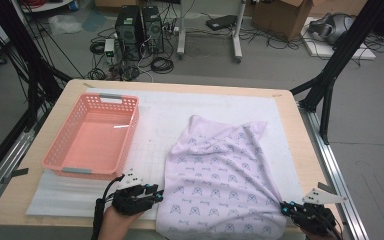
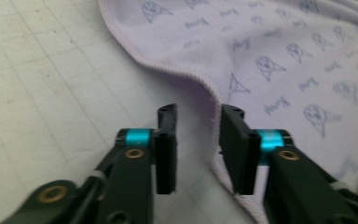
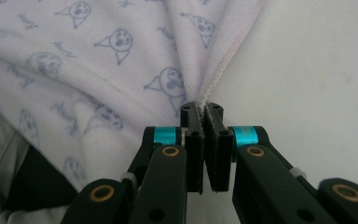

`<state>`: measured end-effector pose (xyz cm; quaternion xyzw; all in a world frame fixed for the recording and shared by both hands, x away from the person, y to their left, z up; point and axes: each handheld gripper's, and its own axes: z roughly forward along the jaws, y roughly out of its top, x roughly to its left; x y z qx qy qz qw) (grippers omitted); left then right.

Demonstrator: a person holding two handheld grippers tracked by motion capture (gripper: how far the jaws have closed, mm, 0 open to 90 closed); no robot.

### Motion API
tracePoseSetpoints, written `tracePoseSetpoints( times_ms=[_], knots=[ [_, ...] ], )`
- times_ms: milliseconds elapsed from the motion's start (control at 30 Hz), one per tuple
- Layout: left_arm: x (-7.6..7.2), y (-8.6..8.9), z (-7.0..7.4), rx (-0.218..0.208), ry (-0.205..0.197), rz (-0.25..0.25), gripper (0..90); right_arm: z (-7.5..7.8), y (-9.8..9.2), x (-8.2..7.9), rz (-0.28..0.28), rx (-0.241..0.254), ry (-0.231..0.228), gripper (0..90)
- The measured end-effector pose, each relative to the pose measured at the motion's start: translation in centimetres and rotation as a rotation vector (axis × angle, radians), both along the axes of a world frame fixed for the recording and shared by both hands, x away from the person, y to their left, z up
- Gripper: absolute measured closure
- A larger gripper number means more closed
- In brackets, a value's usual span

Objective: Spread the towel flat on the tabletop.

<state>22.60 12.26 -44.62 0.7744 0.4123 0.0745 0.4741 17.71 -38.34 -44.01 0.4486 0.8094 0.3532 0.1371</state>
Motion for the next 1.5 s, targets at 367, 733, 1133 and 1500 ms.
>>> tracePoseSetpoints(
  times_ms=[367,733,1133,1500],
  knots=[
    [2.2,-4.0,-0.6,0.128,-0.056,0.01,63.1,0.6,-0.8,1.0,-0.136,0.114,-0.082,61.9],
    [-1.6,-0.4,0.3,0.187,-0.004,-0.034,85.9,0.1,0.7,3.5,-0.128,0.091,-0.072,59.3],
    [-0.1,-0.6,0.4,0.036,-0.082,0.019,47.8,0.2,2.5,4.0,-0.091,-0.097,-0.037,90.0],
    [4.2,-1.0,0.3,0.008,-0.086,0.076,46.2,0.2,0.7,4.0,-0.148,0.101,-0.09,56.1]
  ],
)
